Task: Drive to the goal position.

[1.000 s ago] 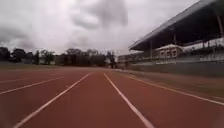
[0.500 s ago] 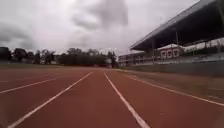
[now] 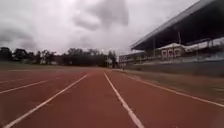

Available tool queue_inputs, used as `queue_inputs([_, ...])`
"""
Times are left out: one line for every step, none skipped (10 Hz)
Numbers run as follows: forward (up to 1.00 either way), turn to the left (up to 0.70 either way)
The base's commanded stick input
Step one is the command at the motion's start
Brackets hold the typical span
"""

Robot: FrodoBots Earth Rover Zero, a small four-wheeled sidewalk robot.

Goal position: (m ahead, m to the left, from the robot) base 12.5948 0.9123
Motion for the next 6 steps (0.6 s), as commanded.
queue_inputs([0.7, 0.0])
queue_inputs([0.7, 0.0])
queue_inputs([0.7, 0.0])
queue_inputs([0.7, 0.0])
queue_inputs([0.7, 0.0])
queue_inputs([0.7, 0.0])
